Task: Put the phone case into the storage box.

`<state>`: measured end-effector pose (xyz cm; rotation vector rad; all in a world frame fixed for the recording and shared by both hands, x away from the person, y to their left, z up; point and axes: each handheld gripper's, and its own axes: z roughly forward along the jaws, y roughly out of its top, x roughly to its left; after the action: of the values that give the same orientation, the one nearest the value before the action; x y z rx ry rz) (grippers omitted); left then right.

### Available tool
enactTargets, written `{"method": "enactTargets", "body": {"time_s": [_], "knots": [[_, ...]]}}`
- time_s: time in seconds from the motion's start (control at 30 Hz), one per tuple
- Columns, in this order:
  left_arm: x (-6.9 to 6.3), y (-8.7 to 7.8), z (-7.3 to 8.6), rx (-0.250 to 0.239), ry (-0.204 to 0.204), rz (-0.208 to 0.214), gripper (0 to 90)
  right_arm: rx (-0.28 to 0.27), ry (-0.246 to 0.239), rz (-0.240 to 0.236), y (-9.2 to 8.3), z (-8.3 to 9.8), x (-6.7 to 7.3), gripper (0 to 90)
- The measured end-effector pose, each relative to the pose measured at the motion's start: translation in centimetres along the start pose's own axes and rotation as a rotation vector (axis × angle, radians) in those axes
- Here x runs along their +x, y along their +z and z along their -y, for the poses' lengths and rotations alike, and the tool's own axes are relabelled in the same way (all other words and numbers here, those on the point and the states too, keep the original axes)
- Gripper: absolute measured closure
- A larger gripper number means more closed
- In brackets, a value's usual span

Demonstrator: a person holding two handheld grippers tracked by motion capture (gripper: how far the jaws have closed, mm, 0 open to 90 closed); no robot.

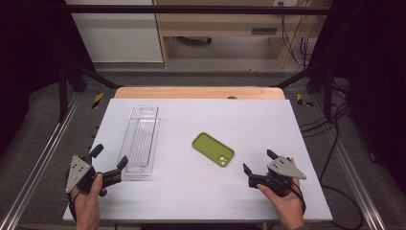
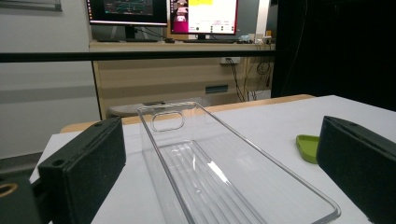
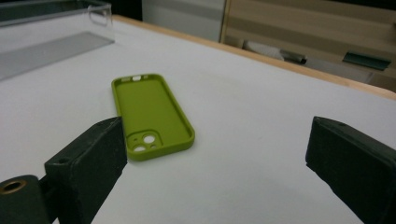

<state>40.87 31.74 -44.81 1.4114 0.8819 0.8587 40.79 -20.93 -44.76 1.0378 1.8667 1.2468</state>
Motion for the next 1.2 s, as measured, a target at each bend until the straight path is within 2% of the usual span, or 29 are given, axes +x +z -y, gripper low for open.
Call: {"method": "enactTargets", "body": {"time_s": [0.03,0.13,0.17,0.2,0.43,0.57,0.9,1.2], "knots": [[0.0,0.0,0.0,0.0,0.0,0.0,1.2,0.0,0.0,0.0,0.0,0.0,0.0,5.3],[0.0,0.0,0.0,0.0,-0.002,-0.001,1.2,0.089,-0.049,-0.026,0.2,-1.5,0.5,6.0],[0.0,0.0,0.0,0.0,-0.002,-0.001,1.2,0.089,-0.049,-0.026,0.2,-1.5,0.5,6.0],[0.0,0.0,0.0,-0.001,-0.003,-0.001,1.2,0.116,-0.068,-0.03,0.4,-2.1,0.7,6.3],[0.1,-0.1,0.0,-0.001,-0.003,-0.002,1.2,0.162,-0.095,-0.056,1.0,-4.0,1.1,7.1],[0.1,-0.1,0.0,-0.002,-0.006,-0.004,1.2,0.205,-0.102,-0.093,1.7,-5.2,1.5,8.3],[0.2,-0.2,0.0,-0.005,-0.009,-0.005,1.3,0.286,-0.128,-0.108,3.4,-6.4,2.0,7.2],[0.2,-0.2,0.0,-0.001,-0.002,-0.008,1.2,0.391,-0.154,-0.16,5.5,-6.9,2.6,6.3]]}}
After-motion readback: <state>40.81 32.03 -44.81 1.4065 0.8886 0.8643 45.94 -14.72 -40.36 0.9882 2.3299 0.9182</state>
